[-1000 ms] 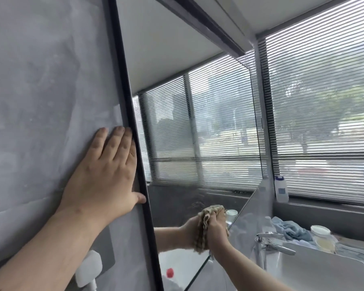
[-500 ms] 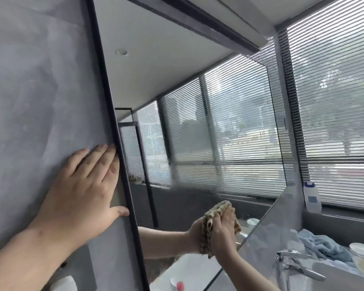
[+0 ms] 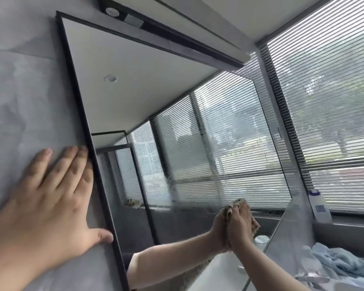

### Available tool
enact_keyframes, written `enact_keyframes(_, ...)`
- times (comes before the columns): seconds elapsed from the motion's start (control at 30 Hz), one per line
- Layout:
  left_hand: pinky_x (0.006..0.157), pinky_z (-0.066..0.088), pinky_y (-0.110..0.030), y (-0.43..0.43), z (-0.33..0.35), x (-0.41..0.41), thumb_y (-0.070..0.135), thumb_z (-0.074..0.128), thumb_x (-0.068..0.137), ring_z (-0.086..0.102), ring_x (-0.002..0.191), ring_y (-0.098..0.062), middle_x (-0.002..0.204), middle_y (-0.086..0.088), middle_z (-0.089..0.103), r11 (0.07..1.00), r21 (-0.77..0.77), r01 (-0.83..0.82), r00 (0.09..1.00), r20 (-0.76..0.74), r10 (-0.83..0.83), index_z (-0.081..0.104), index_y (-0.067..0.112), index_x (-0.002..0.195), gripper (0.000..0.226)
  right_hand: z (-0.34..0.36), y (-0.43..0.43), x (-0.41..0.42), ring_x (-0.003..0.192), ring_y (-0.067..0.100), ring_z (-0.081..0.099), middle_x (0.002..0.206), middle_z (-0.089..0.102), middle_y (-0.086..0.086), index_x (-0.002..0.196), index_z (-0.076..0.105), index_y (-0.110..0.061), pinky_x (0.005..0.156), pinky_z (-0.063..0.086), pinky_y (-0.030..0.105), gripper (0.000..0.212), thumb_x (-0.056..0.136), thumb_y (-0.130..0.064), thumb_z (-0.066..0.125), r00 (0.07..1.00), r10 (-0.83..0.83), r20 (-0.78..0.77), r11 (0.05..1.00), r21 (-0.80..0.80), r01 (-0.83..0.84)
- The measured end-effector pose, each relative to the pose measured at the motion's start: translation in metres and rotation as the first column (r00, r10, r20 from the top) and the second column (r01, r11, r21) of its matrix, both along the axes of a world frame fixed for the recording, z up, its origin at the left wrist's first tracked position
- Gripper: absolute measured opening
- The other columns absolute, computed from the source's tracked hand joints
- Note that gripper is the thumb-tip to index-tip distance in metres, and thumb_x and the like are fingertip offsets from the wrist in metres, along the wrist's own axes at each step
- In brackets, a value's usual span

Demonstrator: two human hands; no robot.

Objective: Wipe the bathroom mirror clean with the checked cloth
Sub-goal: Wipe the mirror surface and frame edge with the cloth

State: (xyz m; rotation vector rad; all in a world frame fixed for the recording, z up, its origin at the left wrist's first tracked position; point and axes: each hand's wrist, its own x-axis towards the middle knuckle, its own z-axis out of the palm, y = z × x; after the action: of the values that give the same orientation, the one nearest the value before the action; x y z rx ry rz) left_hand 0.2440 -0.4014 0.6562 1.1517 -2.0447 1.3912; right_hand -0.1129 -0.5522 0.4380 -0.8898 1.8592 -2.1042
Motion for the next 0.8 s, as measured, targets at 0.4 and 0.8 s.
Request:
enact_keyframes(0.4, 0.12, 0.007, -0.06, -0.001, -0.003, -0.002, 0.088, 0.04, 0.044, 0.02, 0.143, -0.035, 0.147, -0.036, 0.039, 0.997, -0.073, -0.036, 0.999, 0.009, 0.037, 0.051, -0.023, 0.124, 0.138, 0.19, -0.015, -0.019, 0.153, 0.014, 0.009, 0.166, 0.016, 0.0, 0.158, 0.017, -0.019, 0.124, 0.002, 0.041, 0.078, 0.09, -0.056, 0.014, 0.947, -0.069, -0.315, 0.99, -0.139, 0.026)
enact_keyframes(0.8, 0.117, 0.018, -0.066, 0.018, -0.002, -0.003, 0.089, 0.037, 0.058, 0.032, 0.143, -0.047, 0.15, -0.036, 0.035, 0.983, -0.096, -0.157, 0.985, 0.051, 0.162, 0.043, -0.021, 0.135, 0.134, 0.079, -0.033, -0.051, 0.148, 0.018, 0.024, 0.159, 0.034, 0.006, 0.153, 0.034, -0.016, 0.124, 0.011, 0.042, 0.083, 0.083, -0.059, 0.022, 0.988, -0.007, -0.156, 0.984, -0.175, -0.021)
